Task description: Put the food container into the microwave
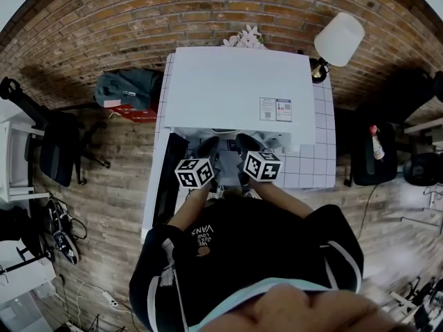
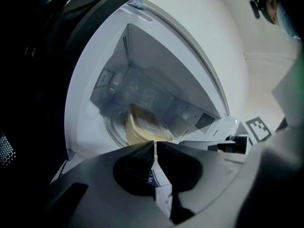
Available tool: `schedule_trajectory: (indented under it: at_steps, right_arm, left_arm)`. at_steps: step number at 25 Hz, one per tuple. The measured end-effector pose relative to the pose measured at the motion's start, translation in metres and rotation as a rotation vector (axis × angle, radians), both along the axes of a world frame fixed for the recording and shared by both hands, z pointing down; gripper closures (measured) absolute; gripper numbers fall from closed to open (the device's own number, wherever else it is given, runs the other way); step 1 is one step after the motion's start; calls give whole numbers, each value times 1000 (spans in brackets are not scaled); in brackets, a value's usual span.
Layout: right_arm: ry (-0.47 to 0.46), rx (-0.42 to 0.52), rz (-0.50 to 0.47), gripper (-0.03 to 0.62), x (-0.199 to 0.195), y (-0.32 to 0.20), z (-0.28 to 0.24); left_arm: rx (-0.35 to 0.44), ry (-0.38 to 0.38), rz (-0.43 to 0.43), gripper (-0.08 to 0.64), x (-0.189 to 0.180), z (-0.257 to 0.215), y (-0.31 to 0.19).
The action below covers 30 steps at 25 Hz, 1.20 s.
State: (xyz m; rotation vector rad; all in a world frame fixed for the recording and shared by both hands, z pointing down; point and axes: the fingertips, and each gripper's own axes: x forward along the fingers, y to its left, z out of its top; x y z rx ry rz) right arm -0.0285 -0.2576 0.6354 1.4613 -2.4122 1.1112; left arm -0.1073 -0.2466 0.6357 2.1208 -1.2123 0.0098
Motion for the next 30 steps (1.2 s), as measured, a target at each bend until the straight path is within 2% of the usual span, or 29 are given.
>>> schedule_trajectory:
  at_steps: [10, 30]
  right_arm:
    - [-18, 27, -29, 572, 12, 16, -10]
    - [-21, 68, -159, 572, 37, 67, -21]
  left_arm:
    - [16, -11, -39, 535, 10, -7, 21]
    - [29, -23, -153, 538, 39, -14, 89]
